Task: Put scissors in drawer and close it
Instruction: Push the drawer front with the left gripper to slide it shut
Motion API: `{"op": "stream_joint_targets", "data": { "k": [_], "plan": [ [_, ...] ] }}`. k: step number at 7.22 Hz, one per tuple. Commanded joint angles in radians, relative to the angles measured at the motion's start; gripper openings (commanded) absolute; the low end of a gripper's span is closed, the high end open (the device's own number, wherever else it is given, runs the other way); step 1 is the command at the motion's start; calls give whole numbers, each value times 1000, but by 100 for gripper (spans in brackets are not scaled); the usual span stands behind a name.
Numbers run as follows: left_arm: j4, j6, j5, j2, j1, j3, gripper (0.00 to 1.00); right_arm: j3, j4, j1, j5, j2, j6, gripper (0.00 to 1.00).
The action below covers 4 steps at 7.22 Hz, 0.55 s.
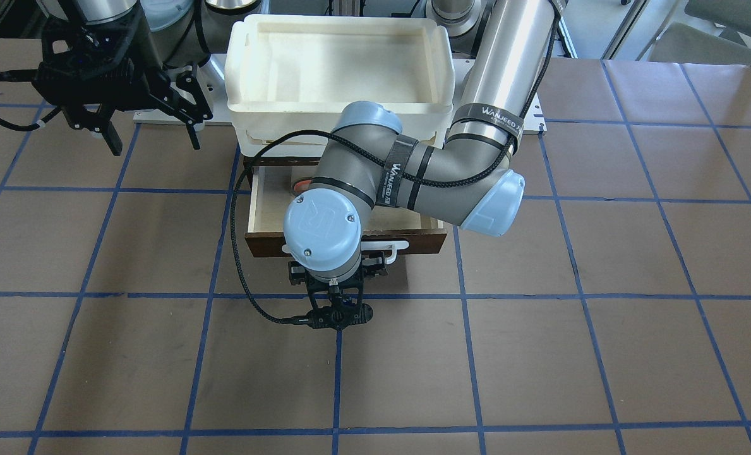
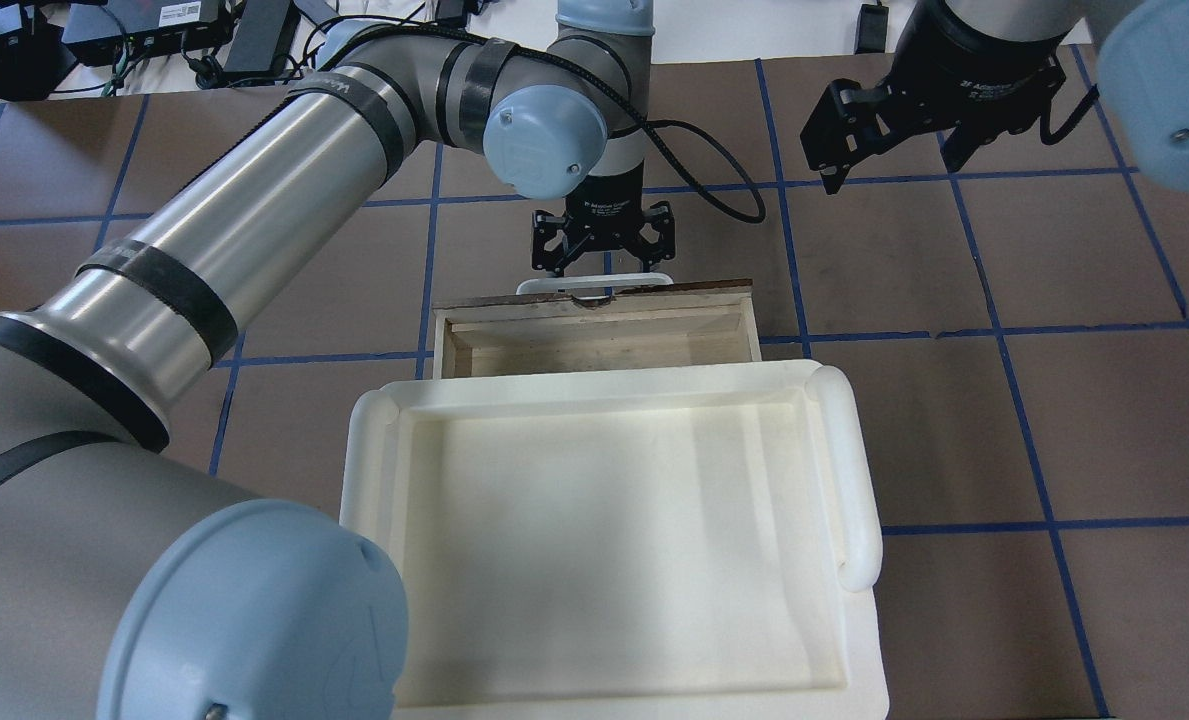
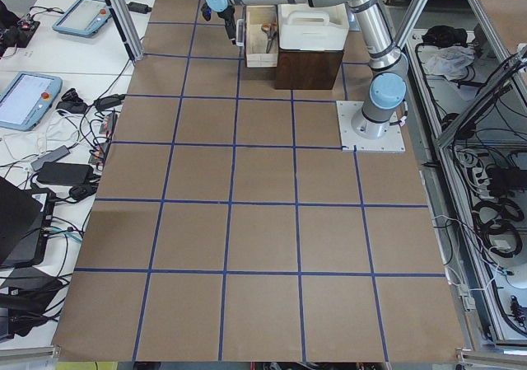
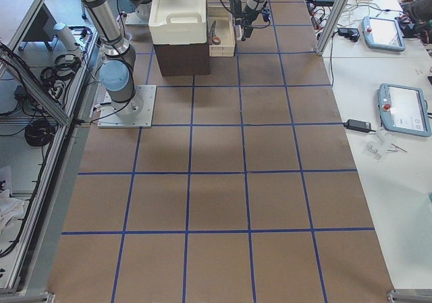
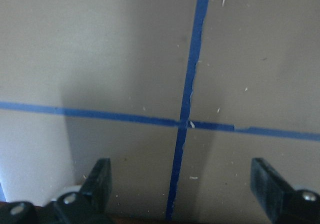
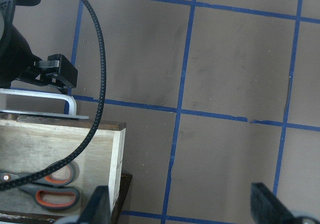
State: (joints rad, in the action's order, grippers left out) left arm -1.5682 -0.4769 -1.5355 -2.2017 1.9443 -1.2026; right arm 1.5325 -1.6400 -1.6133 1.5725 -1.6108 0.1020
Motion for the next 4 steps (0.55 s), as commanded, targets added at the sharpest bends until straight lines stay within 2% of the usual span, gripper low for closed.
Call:
{"op": "stream_joint_targets", "data": {
  "k": [1, 4],
  "plan": [
    [-62, -27, 3, 25, 5, -9, 100, 0, 0, 1, 0, 0, 1, 100],
    [-91, -60, 47, 63, 15, -58, 100, 0, 3, 0, 0, -1, 1, 100]
  ]
}}
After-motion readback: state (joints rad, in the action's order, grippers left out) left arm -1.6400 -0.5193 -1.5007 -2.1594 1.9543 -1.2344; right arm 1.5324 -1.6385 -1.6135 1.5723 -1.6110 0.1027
